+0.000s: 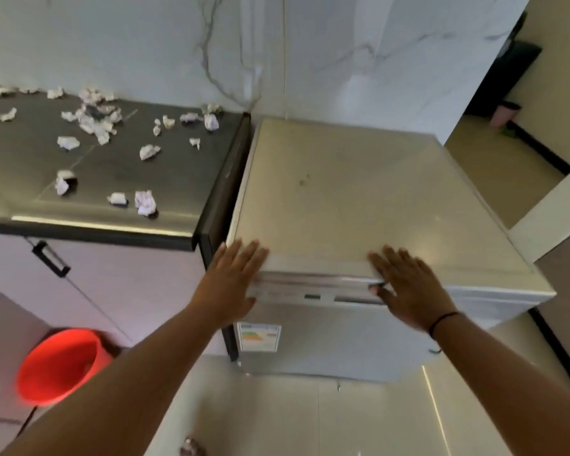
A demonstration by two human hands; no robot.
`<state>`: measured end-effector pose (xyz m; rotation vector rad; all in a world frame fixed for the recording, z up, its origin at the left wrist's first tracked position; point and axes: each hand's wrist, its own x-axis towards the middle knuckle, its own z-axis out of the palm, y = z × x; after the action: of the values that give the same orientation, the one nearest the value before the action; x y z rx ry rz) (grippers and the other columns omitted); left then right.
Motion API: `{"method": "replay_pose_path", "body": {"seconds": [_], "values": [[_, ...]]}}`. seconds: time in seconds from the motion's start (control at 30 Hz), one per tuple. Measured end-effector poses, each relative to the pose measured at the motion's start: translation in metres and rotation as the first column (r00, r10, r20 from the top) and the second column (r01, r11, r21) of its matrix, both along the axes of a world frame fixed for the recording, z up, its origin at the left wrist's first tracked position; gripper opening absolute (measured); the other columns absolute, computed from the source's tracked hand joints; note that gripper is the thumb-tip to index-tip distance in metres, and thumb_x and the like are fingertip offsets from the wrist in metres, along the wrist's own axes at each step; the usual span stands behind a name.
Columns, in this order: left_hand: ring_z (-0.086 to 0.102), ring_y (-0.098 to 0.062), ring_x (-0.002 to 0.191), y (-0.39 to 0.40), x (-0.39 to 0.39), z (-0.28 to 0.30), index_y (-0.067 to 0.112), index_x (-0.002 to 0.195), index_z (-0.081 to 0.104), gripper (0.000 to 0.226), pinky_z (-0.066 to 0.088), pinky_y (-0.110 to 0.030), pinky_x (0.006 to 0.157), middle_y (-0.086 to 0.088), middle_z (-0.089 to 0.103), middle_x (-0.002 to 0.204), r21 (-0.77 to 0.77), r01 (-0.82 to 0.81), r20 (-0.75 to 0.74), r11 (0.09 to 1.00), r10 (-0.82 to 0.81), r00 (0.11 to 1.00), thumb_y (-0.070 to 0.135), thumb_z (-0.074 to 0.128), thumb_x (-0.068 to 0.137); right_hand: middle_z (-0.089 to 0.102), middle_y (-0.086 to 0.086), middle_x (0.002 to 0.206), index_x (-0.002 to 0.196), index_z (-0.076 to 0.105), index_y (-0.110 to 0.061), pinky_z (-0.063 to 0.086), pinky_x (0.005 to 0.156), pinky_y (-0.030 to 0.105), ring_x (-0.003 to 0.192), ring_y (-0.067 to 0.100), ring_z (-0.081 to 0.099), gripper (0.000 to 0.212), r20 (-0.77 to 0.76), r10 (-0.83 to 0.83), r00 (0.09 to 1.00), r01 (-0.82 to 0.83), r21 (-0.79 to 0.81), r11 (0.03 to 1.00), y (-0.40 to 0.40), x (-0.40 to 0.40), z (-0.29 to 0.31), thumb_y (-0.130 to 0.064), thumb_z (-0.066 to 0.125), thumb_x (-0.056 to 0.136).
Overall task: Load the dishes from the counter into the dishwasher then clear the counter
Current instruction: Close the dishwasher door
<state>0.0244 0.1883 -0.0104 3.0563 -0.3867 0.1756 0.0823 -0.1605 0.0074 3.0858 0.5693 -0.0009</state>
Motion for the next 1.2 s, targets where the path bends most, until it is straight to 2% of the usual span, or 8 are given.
{"method": "replay_pose_path", "body": {"seconds": [0.07, 0.13, 0.3, 0.4, 0.7, 1.07, 1.13, 1.2], "values": [[0.027, -0.041, 0.140, -0.006, 0.005, -0.005, 0.018, 0.149, 0.030, 0.101, 0.014, -0.054, 0.114, -0.011, 0.032, 0.153, -0.006, -0.046, 0.082, 0.999, 0.047, 0.996, 0.039, 0.080, 0.064, 0.046, 0.015, 0.144, 0.142, 0.044, -0.022, 0.042, 0.098, 0.051, 0.125, 0.043, 0.049, 0.072, 0.060, 0.093, 0.994, -0.092, -0.011, 0.996, -0.003, 0.011, 0.000, -0.062, 0.029, 0.085], [0.034, -0.043, 0.135, -0.009, 0.005, -0.012, 0.015, 0.145, 0.037, 0.098, 0.022, -0.057, 0.111, -0.014, 0.039, 0.149, -0.006, -0.060, 0.143, 0.998, 0.060, 0.988, 0.036, 0.082, 0.061, 0.045, 0.015, 0.145, 0.142, 0.044, -0.022, 0.042, 0.100, 0.051, 0.126, 0.043, 0.048, 0.077, 0.089, 0.119, 0.989, -0.121, 0.018, 0.993, -0.004, 0.012, -0.007, -0.067, 0.029, 0.082], [0.019, -0.036, 0.143, -0.010, 0.002, -0.019, 0.020, 0.150, 0.022, 0.101, 0.014, -0.050, 0.118, -0.008, 0.025, 0.156, 0.020, -0.105, 0.153, 0.994, 0.101, 0.983, 0.041, 0.079, 0.069, 0.022, -0.001, 0.158, 0.150, 0.020, -0.039, 0.021, 0.115, 0.043, 0.143, 0.030, 0.025, 0.098, 0.039, 0.082, 0.996, -0.083, 0.036, 0.996, -0.010, 0.019, -0.002, -0.088, 0.021, 0.065], [0.021, -0.035, 0.141, -0.009, 0.002, -0.023, 0.020, 0.148, 0.022, 0.102, 0.018, -0.051, 0.117, -0.008, 0.027, 0.154, 0.033, -0.083, 0.197, 0.996, 0.075, 0.977, 0.042, 0.081, 0.067, 0.016, -0.004, 0.160, 0.150, 0.012, -0.041, 0.018, 0.117, 0.042, 0.145, 0.027, 0.020, 0.105, 0.006, 0.112, 0.994, -0.112, 0.019, 0.994, -0.010, 0.024, 0.003, -0.095, 0.022, 0.060], [0.033, -0.035, 0.131, -0.003, 0.002, -0.028, 0.012, 0.141, 0.033, 0.097, 0.026, -0.047, 0.113, -0.011, 0.039, 0.143, 0.026, -0.036, 0.337, 0.999, 0.025, 0.941, 0.038, 0.084, 0.063, 0.015, -0.007, 0.160, 0.151, 0.008, -0.038, 0.021, 0.117, 0.045, 0.145, 0.020, 0.020, 0.116, 0.111, 0.104, 0.988, -0.101, -0.031, 0.994, -0.006, 0.029, 0.000, -0.101, 0.025, 0.055], [0.031, -0.034, 0.135, -0.015, -0.003, -0.029, 0.011, 0.140, 0.033, 0.095, 0.024, -0.045, 0.115, -0.011, 0.039, 0.145, 0.005, -0.118, 0.347, 0.993, 0.109, 0.931, 0.035, 0.084, 0.063, 0.022, -0.006, 0.158, 0.150, 0.013, -0.036, 0.027, 0.113, 0.051, 0.143, 0.024, 0.027, 0.116, 0.156, 0.102, 0.983, -0.093, -0.062, 0.994, -0.007, 0.030, -0.005, -0.102, 0.024, 0.055], [0.029, -0.031, 0.137, -0.017, -0.004, -0.025, 0.012, 0.143, 0.032, 0.095, 0.021, -0.043, 0.117, -0.009, 0.037, 0.148, -0.050, -0.116, 0.309, 0.992, 0.126, 0.943, 0.044, 0.081, 0.068, 0.022, -0.007, 0.158, 0.150, 0.013, -0.036, 0.027, 0.113, 0.051, 0.143, 0.023, 0.026, 0.116, 0.159, 0.099, 0.982, -0.092, -0.049, 0.995, -0.009, 0.029, -0.004, -0.101, 0.024, 0.056], [0.026, -0.028, 0.140, -0.021, -0.002, -0.017, 0.014, 0.146, 0.030, 0.093, 0.017, -0.041, 0.118, -0.005, 0.034, 0.152, -0.119, -0.139, 0.243, 0.983, 0.164, 0.956, 0.065, 0.064, 0.076, 0.023, -0.008, 0.158, 0.150, 0.014, -0.036, 0.027, 0.113, 0.051, 0.143, 0.023, 0.026, 0.115, 0.163, 0.099, 0.982, -0.092, -0.050, 0.995, -0.009, 0.029, -0.003, -0.101, 0.024, 0.056]]}}
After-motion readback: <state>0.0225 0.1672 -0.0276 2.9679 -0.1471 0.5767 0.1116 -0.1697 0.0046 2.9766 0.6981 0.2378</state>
